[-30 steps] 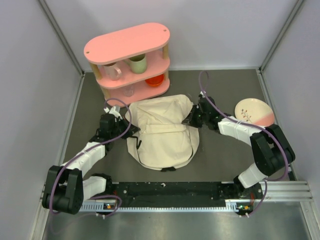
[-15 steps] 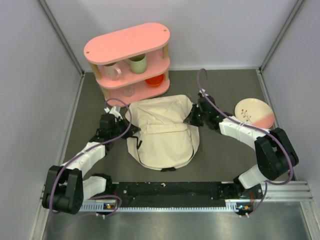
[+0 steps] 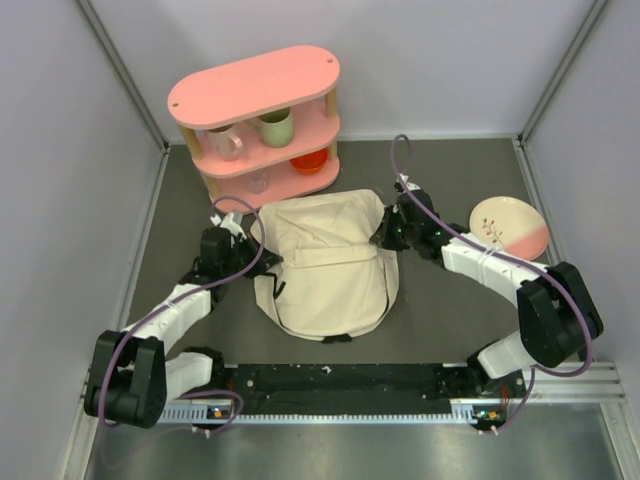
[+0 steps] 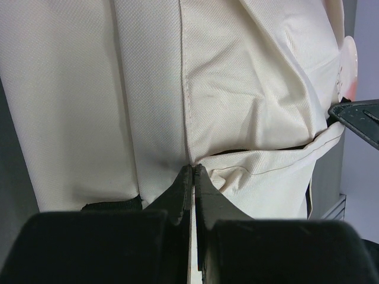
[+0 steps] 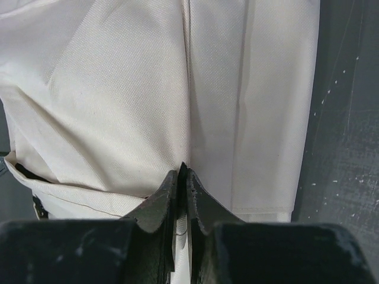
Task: Pack the student bag
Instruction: Zip the student bag at the center of the board.
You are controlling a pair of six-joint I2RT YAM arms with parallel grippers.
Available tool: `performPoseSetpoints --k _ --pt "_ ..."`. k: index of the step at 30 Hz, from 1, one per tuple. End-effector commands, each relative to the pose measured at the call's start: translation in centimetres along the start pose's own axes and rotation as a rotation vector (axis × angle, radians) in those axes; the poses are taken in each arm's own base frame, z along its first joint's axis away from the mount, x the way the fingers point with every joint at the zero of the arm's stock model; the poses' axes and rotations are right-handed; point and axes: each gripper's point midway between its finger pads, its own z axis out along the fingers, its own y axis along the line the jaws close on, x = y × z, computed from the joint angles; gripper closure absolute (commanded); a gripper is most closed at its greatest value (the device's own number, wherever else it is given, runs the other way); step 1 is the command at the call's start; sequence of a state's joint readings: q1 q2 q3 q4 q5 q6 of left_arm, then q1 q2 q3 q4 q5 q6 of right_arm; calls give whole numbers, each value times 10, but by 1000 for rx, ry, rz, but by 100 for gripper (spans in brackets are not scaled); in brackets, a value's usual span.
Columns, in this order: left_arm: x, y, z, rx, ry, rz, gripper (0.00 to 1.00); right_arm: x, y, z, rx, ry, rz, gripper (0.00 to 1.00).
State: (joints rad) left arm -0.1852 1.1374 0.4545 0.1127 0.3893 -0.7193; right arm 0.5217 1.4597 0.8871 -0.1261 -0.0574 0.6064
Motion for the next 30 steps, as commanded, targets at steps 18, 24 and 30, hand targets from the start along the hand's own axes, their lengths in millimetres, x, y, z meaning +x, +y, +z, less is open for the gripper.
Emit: performPoseSetpoints --k 18,24,30 --pt "-4 6 0 -21 -17 19 100 -35 15 -6 -44 -81 -41 68" --pt "-4 6 0 -23 -17 19 100 -29 14 -3 -44 -63 -15 66" --pt "-2 7 0 -23 -14 17 100 -21 18 3 -72 -21 9 70"
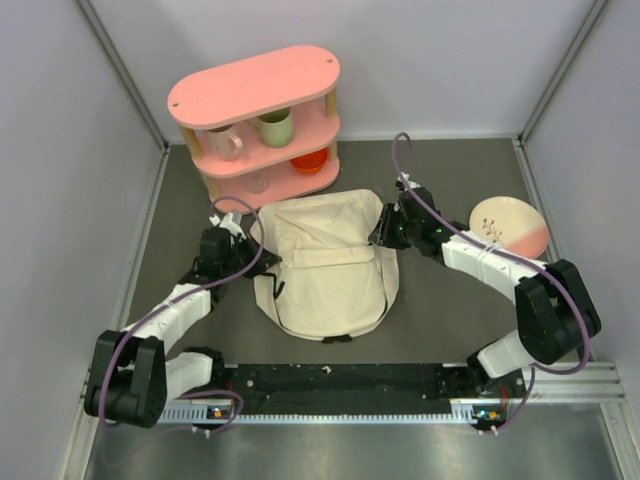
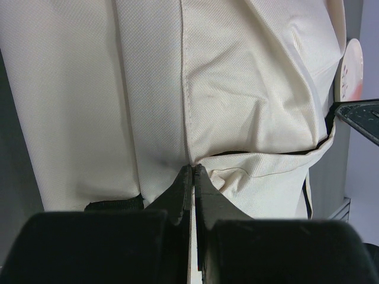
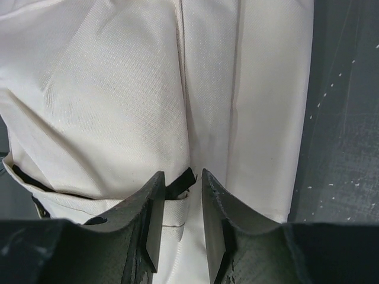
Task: Pack the student bag
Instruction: Zip the student bag at the center of the board.
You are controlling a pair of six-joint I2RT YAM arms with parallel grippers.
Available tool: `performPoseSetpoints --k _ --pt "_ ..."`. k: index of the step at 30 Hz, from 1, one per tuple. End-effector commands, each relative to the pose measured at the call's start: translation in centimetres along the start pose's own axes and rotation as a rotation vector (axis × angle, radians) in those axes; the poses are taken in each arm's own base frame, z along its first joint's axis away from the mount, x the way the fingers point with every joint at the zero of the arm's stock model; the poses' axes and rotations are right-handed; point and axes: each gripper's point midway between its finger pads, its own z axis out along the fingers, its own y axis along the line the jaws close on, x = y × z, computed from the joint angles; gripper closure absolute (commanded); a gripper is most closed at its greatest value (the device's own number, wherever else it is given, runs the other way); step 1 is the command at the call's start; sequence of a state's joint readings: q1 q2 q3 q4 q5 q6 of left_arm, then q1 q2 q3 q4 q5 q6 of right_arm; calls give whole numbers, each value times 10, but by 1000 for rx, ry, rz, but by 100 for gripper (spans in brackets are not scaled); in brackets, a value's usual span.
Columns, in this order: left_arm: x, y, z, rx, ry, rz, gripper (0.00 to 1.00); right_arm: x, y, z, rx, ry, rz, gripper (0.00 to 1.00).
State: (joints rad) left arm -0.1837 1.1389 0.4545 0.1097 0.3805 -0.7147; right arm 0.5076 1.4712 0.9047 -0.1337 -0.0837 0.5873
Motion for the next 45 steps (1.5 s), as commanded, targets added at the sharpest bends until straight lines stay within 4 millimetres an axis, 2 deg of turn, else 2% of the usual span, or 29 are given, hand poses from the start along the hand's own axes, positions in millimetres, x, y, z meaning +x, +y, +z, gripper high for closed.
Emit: performPoseSetpoints --k 1,5,7,10,22,27,31,34,39,45 --pt "-1 5 -1 -13 -9 15 100 -18 19 3 -64 -28 20 70" --pt "-2 4 -1 -13 -11 17 100 -19 21 3 -69 -30 21 75" --pt "-2 5 0 -13 -9 16 100 -21 20 3 -64 -35 21 87" --pt "-2 5 0 -14 -9 16 100 -24 19 -1 -54 -55 15 98" --pt "-2 7 0 -23 -11 16 100 -44 11 -23 0 -155 -48 100" --pt "-1 7 0 -23 -8 17 100 -46 12 -24 -4 -162 -53 100" --pt "-2 7 1 -26 -8 18 100 -45 4 -22 35 -173 -32 100" --pt "-3 7 0 -28 -12 20 100 -41 -9 -18 86 -168 -6 100" --pt "-5 9 -2 -45 -22 26 100 -39 -46 -16 157 -159 68 100" --pt "-5 8 -2 -36 -18 23 100 -33 -60 -16 169 -145 81 100"
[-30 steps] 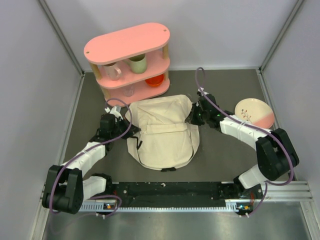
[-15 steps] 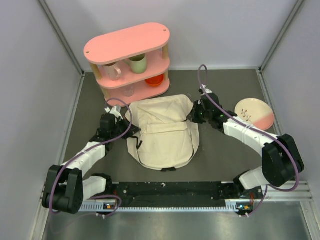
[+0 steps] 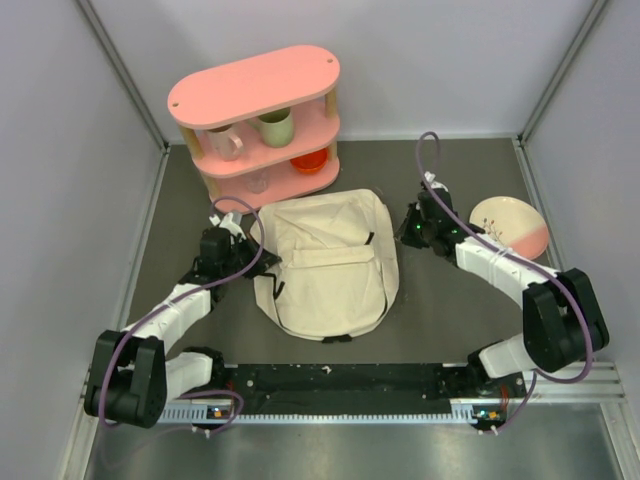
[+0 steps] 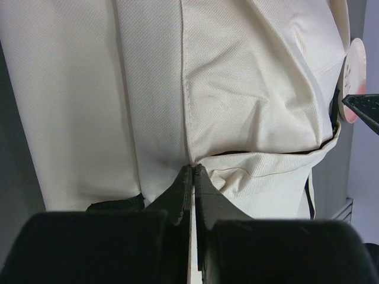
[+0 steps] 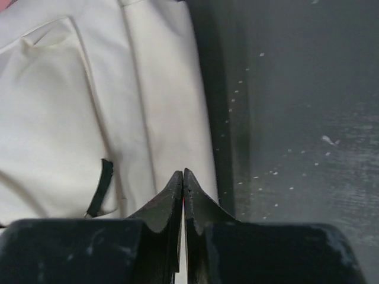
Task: Pack the student bag
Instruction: Zip the student bag at the center of the board, then reset both arms
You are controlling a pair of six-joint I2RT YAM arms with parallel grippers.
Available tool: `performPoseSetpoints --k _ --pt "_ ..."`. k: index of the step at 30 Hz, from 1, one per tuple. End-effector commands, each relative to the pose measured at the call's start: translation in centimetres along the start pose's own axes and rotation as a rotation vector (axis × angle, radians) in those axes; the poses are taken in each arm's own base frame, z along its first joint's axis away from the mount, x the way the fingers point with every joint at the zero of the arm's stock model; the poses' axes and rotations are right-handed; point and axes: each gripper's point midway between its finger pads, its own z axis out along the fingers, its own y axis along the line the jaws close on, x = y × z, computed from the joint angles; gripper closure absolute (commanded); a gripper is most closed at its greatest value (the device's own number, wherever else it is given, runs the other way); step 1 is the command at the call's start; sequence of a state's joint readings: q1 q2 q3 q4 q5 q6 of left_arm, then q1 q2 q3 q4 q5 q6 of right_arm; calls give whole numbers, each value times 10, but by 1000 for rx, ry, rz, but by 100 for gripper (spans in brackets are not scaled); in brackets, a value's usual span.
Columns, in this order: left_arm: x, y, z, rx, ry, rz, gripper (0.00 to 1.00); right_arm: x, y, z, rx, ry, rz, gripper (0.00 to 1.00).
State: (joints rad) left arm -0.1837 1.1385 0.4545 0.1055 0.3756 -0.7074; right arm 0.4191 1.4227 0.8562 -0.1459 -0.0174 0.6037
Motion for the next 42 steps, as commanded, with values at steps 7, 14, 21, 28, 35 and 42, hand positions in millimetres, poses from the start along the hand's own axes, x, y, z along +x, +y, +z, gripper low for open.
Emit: performPoseSetpoints --k 7,14,21,28,35,42 --pt "-4 1 -3 -5 -4 24 96 -21 -7 -12 -4 -93 24 84" --pt "-30 -12 -32 -57 -98 114 34 2 -16 -11 -8 -23 46 29" --pt "-78 -9 -87 -231 -330 246 17 7 -8 -18 -65 -6 47 23" --pt "-108 -3 -132 -403 -473 242 2 -30 5 -50 -126 -194 -69 19" --pt "-111 2 -145 -431 -540 229 2 -65 -28 -83 60 -394 -196 15" --pt "-112 6 -146 -453 -553 194 2 -78 -68 -103 260 -519 -250 1"
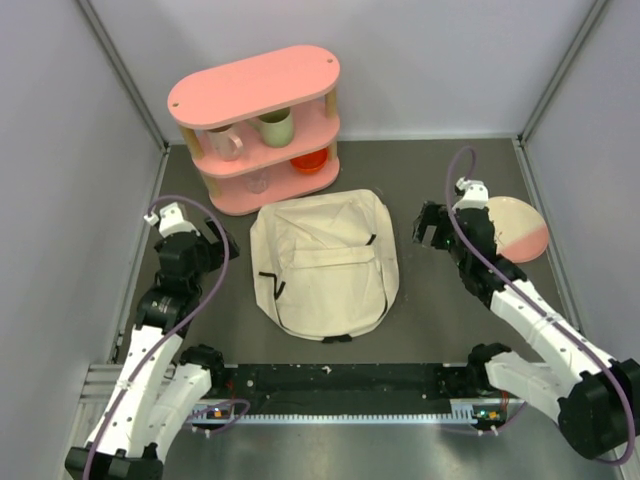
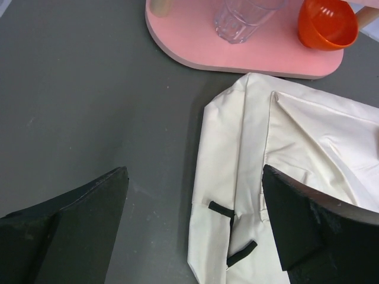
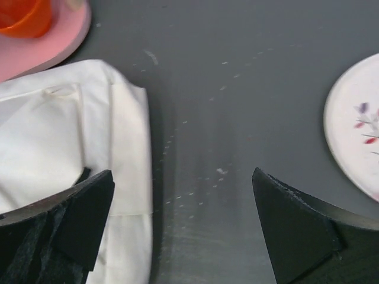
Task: Pack the student bag
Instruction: Reset both arms
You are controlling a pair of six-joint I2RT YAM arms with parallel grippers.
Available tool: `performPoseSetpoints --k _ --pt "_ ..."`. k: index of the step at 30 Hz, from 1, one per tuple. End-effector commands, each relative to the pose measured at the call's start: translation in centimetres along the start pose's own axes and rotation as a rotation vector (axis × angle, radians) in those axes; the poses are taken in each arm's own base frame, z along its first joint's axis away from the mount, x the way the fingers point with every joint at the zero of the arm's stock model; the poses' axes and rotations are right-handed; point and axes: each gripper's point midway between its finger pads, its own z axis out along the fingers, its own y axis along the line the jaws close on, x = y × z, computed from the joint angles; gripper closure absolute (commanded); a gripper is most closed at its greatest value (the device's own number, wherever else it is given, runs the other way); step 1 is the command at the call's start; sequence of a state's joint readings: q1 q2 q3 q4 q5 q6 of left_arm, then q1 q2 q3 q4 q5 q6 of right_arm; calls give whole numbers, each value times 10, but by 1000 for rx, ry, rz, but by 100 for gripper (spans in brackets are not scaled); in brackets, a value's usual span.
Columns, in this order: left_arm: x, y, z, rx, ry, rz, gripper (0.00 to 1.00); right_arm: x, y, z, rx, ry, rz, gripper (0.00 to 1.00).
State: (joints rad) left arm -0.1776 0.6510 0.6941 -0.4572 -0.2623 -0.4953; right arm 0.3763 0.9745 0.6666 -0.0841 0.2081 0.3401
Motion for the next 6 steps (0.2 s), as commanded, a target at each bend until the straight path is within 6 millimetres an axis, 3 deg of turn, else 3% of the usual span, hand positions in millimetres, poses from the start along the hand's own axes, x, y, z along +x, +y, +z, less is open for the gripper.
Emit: performPoseSetpoints --k 1,6 --pt "-12 3 -2 -29 -42 -23 2 -8 -45 -2 204 -97 -101 1" --pt "-10 6 1 -47 -39 -41 2 -3 -76 -2 363 -141 -103 1"
